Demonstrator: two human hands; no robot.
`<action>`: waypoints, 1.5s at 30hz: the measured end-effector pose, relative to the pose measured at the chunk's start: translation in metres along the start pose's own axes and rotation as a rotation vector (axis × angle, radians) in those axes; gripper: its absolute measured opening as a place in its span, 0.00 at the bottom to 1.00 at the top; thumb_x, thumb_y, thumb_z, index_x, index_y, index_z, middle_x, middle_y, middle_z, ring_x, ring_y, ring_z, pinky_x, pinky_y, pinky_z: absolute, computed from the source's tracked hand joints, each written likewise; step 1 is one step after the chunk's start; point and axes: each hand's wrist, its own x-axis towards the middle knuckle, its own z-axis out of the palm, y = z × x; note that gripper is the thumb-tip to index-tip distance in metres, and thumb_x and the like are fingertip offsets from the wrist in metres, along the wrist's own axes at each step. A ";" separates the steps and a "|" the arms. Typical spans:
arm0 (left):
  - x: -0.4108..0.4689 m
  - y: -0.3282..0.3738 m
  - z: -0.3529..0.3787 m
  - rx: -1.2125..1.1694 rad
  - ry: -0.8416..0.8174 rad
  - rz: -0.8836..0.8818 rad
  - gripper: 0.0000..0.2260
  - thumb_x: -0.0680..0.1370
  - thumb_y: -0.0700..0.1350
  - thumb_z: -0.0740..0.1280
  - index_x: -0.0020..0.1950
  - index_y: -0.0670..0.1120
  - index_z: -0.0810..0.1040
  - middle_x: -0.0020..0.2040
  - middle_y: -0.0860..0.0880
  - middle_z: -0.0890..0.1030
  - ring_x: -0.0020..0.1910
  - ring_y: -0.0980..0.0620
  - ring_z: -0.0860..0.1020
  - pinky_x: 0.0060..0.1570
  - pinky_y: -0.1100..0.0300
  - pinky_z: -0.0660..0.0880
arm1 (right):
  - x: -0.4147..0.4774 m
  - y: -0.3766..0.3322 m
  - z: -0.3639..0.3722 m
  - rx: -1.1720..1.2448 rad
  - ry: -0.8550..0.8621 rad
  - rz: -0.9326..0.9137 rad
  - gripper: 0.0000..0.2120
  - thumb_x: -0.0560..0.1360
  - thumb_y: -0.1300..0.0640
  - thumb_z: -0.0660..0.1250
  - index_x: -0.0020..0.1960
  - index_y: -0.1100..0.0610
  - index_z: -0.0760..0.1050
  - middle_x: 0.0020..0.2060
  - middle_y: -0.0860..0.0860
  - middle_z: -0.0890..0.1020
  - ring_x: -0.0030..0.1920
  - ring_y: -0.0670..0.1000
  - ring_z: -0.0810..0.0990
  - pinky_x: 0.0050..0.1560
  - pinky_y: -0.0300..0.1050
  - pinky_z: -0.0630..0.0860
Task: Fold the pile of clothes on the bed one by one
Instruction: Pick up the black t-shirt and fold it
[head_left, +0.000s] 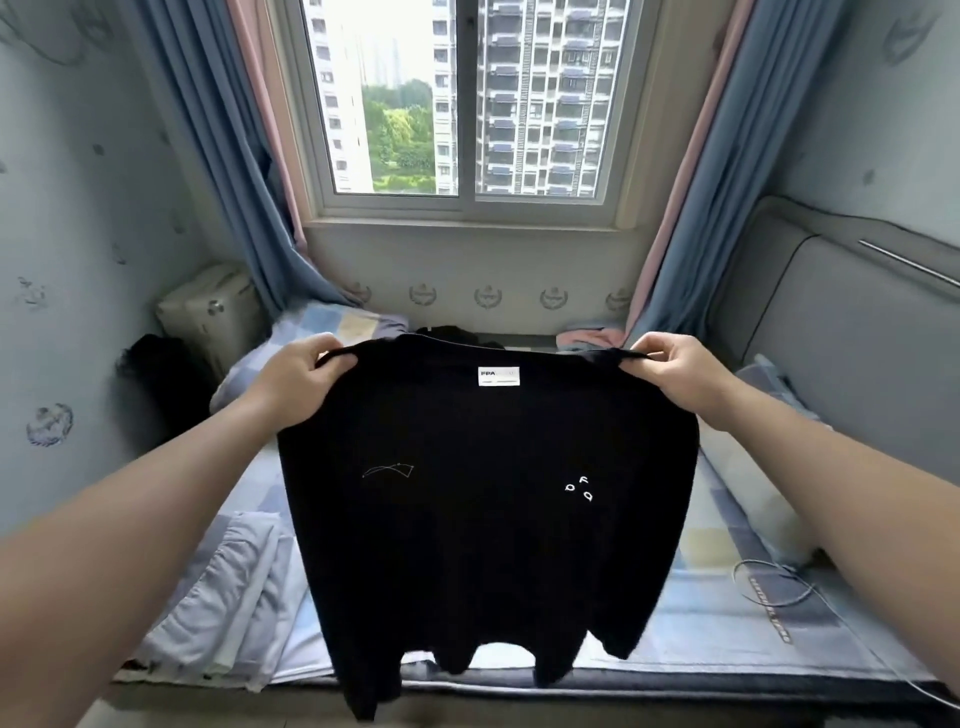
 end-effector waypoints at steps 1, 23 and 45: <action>0.000 0.006 0.002 -0.002 -0.008 -0.003 0.07 0.82 0.47 0.68 0.47 0.46 0.80 0.42 0.44 0.82 0.43 0.44 0.80 0.44 0.56 0.73 | -0.002 0.000 -0.004 -0.001 0.024 -0.008 0.07 0.79 0.58 0.71 0.47 0.63 0.80 0.34 0.49 0.83 0.34 0.46 0.80 0.35 0.36 0.76; 0.277 -0.161 0.279 0.179 -0.184 -0.153 0.06 0.81 0.50 0.68 0.47 0.50 0.79 0.40 0.49 0.79 0.43 0.46 0.76 0.43 0.54 0.67 | 0.309 0.242 0.073 -0.387 0.065 0.249 0.09 0.80 0.52 0.67 0.44 0.53 0.82 0.39 0.53 0.84 0.45 0.57 0.81 0.49 0.51 0.75; 0.297 -0.417 0.660 0.258 -0.563 -0.382 0.33 0.82 0.61 0.60 0.82 0.60 0.47 0.83 0.52 0.47 0.82 0.48 0.47 0.77 0.45 0.52 | 0.410 0.616 0.324 -0.200 -0.347 0.644 0.38 0.80 0.40 0.63 0.81 0.38 0.42 0.81 0.40 0.49 0.81 0.48 0.42 0.80 0.54 0.46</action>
